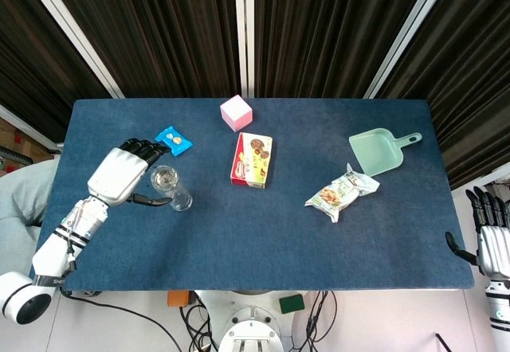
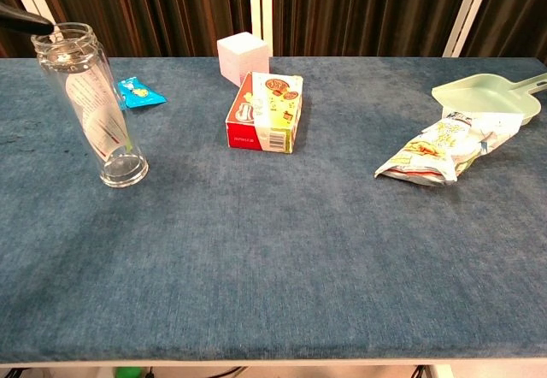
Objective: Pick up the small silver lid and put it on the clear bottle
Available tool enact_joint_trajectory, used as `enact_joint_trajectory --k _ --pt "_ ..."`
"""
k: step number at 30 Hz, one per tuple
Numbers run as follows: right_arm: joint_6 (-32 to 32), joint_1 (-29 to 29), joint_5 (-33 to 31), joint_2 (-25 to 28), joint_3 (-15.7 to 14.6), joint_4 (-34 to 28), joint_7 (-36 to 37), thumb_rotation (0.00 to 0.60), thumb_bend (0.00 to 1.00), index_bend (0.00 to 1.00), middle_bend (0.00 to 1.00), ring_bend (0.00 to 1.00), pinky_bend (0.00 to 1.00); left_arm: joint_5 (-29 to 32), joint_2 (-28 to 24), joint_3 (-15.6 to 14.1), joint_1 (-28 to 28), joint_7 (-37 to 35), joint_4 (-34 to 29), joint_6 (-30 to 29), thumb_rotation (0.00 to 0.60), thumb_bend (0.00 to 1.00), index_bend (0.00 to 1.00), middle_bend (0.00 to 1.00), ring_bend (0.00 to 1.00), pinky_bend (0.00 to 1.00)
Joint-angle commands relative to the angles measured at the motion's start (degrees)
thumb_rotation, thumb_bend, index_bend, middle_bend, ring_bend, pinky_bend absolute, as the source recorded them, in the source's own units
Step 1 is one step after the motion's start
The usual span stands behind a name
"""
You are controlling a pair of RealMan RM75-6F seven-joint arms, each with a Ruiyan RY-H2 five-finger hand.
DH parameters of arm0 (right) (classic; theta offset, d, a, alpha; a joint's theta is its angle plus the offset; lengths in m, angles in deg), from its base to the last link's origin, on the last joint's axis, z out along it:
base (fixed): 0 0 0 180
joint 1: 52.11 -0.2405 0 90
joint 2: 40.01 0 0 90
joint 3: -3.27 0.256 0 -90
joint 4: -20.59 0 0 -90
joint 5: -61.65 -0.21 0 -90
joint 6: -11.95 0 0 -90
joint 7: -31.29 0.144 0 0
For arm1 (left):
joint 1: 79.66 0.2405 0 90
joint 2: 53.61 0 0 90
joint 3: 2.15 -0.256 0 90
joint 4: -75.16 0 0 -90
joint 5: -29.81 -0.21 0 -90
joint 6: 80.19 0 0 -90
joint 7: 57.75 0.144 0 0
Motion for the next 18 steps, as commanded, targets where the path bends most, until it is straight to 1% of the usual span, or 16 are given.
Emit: enact_joint_trajectory --k 1,4,5,7,8,10,11,14,16,18 --pt "-0.2 0.1 0.0 0.1 0.0 -0.1 0.1 0.600 0.30 0.00 0.00 0.00 0.00 -2.9 -0.7 -0.5 2.9 -3.0 -1.0 -4.6 0.228 0.01 0.21 0.23 0.19 0.23" --pt "-0.4 0.3 -0.1 0.1 0.1 0.0 0.3 0.600 0.30 0.00 0.00 0.00 0.00 -6.8 -0.7 -2.2 7.6 -5.9 -1.3 -11.7 0.223 0.01 0.20 0.23 0.18 0.23" --pt "-0.4 0.4 -0.2 0.1 0.1 0.1 0.5 0.600 0.30 0.00 0.00 0.00 0.00 -8.6 -0.1 -3.2 10.1 -6.8 -0.7 -15.3 0.224 0.01 0.21 0.23 0.18 0.23" --pt "-0.3 0.5 -0.3 0.0 0.0 0.4 0.7 0.600 0.30 0.00 0.00 0.00 0.00 -11.0 1.5 -5.2 14.1 -7.8 1.2 -20.6 0.224 0.01 0.21 0.22 0.18 0.22" --pt "-0.2 0.5 -0.3 -0.1 -0.1 0.6 0.8 0.600 0.30 0.00 0.00 0.00 0.00 -12.2 3.0 -6.6 16.7 -8.5 3.0 -23.8 0.224 0.01 0.21 0.22 0.18 0.22" --pt "-0.2 0.5 -0.2 -0.3 -0.2 0.9 0.9 0.600 0.30 0.00 0.00 0.00 0.00 -13.2 6.0 -8.8 20.5 -9.5 6.7 -27.5 0.218 0.01 0.21 0.22 0.18 0.22" --pt "-0.1 0.6 -0.2 -0.4 -0.3 1.2 1.0 0.600 0.30 0.00 0.00 0.00 0.00 -13.3 8.1 -10.0 22.9 -10.1 9.6 -29.4 0.213 0.01 0.21 0.22 0.18 0.22" --pt "0.0 0.6 0.3 -1.0 -0.8 2.4 0.8 0.600 0.30 0.00 0.00 0.00 0.00 -12.0 13.5 -12.1 27.8 -12.0 17.0 -32.4 0.199 0.01 0.19 0.20 0.15 0.22" --pt "0.3 0.7 0.4 -1.5 -1.2 3.3 0.3 0.600 0.29 0.00 0.00 0.00 0.00 -11.0 15.9 -13.0 29.9 -13.7 20.8 -32.6 0.181 0.01 0.15 0.17 0.11 0.20" --pt "0.8 0.7 0.4 -2.0 -1.6 4.1 -0.7 0.600 0.28 0.00 0.00 0.00 0.00 -9.6 17.7 -13.5 31.5 -14.6 24.3 -32.0 0.126 0.00 0.11 0.11 0.06 0.17"
